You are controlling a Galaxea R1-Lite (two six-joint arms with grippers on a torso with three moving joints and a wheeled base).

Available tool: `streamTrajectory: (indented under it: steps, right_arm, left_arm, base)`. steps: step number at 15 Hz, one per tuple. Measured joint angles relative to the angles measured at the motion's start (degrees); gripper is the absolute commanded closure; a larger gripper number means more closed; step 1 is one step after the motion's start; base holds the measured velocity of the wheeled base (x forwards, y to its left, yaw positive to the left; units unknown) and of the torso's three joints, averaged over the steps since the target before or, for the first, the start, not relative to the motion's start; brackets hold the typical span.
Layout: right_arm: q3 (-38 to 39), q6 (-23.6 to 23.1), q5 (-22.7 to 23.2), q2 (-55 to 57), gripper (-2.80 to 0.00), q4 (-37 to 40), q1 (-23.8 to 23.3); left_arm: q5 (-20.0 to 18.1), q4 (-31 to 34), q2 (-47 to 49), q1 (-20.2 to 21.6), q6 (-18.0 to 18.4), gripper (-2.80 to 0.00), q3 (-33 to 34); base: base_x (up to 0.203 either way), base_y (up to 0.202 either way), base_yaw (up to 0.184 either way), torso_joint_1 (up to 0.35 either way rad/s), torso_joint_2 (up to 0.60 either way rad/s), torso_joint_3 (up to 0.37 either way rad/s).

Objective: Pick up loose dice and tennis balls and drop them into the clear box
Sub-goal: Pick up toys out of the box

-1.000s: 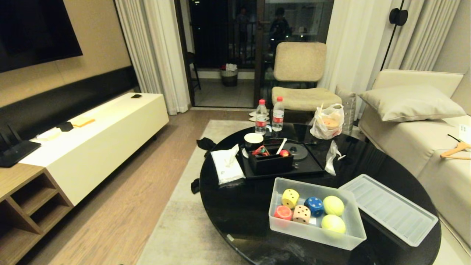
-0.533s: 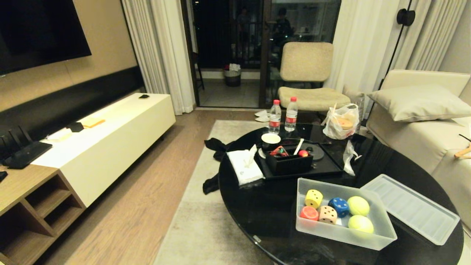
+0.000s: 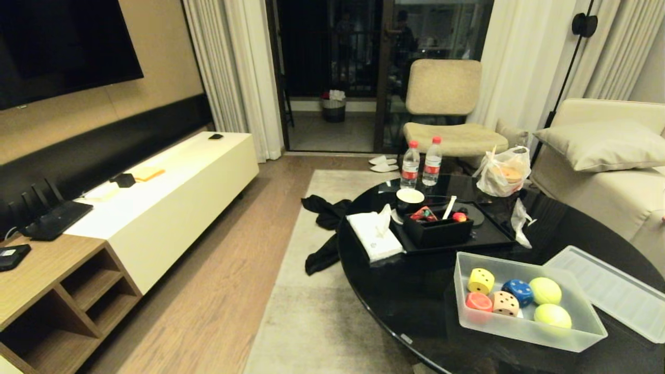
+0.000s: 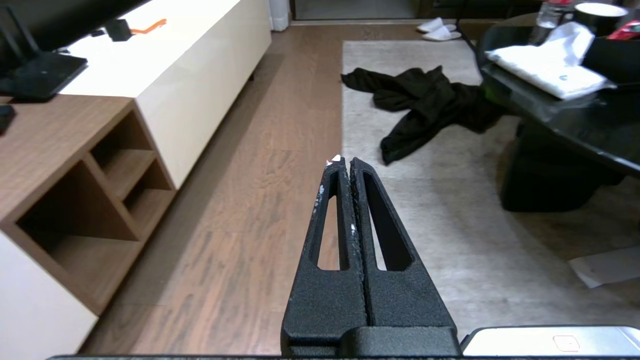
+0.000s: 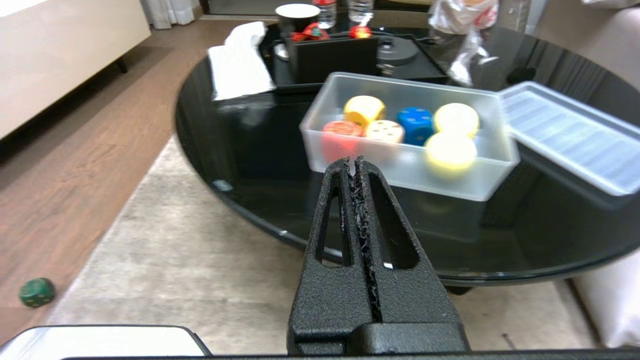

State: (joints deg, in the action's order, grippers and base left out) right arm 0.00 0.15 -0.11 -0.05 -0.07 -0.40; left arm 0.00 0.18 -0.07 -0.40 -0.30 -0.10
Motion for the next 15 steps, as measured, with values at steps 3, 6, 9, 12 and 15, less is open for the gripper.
streamTrajectory:
  steps: [3, 6, 9, 12, 15]
  right_arm:
    - [0.0, 0.01, -0.03, 0.0, 0.0, -0.02, -0.01]
    - [0.0, -0.04, -0.03, 0.0, 0.0, 0.0, -0.01]
    - [0.0, -0.04, 0.01, 0.0, 0.0, 0.0, -0.01]
    - [0.0, 0.01, 0.01, 0.0, 0.0, -0.22, -0.09]
    - [0.0, -0.02, -0.03, 0.0, 0.0, 0.0, 0.03]
  left_arm:
    - [0.0, 0.0, 0.0, 0.0, 0.01, 0.0, 0.0]
    - [0.0, 0.0, 0.0, 0.0, 0.0, 0.0, 0.0]
    - [0.0, -0.02, 0.0, 0.02, 0.0, 0.0, 0.0]
    - [0.0, 0.02, 0.0, -0.11, -0.02, 0.0, 0.0]
    - [-0.01, -0.05, 0.0, -0.02, -0.02, 0.0, 0.0]
  base:
    - [0.0, 0.169, 0.006, 0.002, 0.0, 0.003]
    - [0.0, 0.188, -0.001, 0.001, 0.0, 0.004]
    - [0.0, 0.179, 0.002, 0.004, 0.0, 0.001]
    - [0.0, 0.166, 0.011, 0.002, 0.0, 0.003]
    - [0.0, 0.162, 0.011, 0.005, 0.0, 0.004]
